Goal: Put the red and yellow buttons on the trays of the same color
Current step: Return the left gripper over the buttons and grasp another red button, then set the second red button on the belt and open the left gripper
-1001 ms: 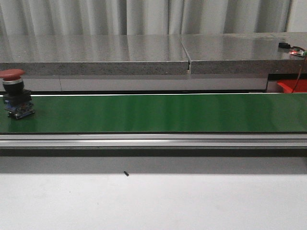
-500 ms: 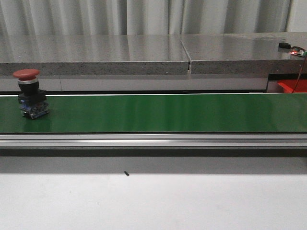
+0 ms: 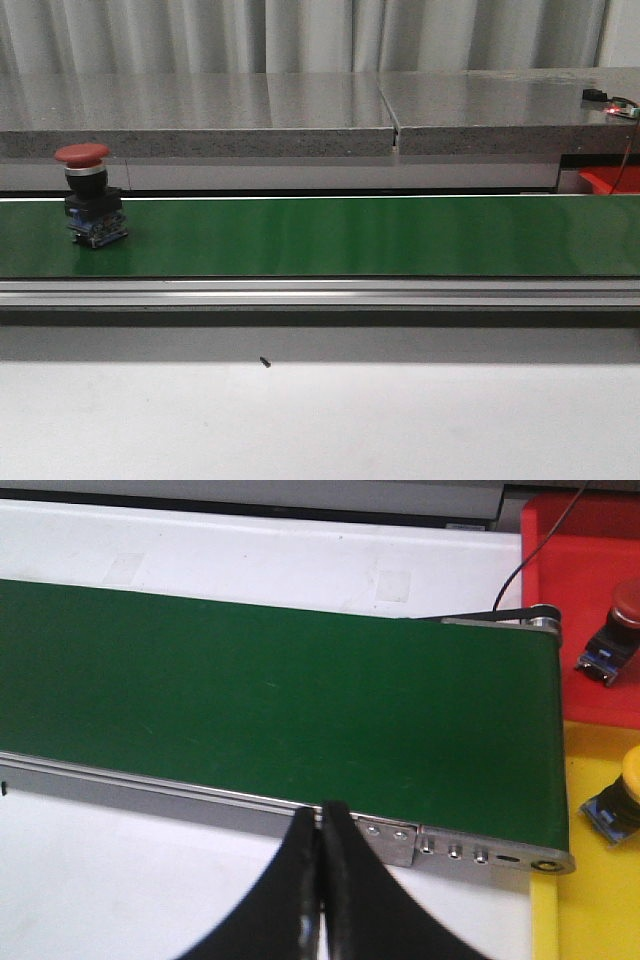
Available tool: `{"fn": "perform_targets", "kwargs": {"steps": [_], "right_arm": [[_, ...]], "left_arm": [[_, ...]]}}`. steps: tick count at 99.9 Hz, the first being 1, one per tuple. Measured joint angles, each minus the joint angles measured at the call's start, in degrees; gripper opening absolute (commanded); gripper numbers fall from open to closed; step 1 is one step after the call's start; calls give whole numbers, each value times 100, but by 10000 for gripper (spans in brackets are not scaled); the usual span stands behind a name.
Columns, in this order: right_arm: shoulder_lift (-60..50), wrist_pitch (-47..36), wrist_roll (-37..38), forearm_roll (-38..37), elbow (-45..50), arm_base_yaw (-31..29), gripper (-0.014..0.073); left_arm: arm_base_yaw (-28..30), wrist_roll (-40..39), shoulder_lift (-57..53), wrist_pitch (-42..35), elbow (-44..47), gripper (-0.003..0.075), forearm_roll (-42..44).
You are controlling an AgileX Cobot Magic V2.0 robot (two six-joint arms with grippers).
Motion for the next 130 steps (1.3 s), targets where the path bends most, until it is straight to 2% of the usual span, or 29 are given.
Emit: {"fn": "perform_targets", "kwargs": {"steps": [27, 56, 110, 123, 130], "right_arm": [[0, 0, 0, 0, 0, 0, -68], [0, 0, 0, 0, 0, 0, -68], [0, 0, 0, 0, 0, 0, -68], [0, 0, 0, 0, 0, 0, -68], [0, 0, 0, 0, 0, 0, -68]], "left_arm": [[-912, 117, -467, 328, 110, 57, -13], [-1746, 212, -467, 215, 606, 57, -39], [-1809, 212, -467, -261, 1322, 60, -39], [-1809, 220, -412, -261, 1322, 127, -39], [-1809, 220, -373, -261, 1322, 209, -39]]}}
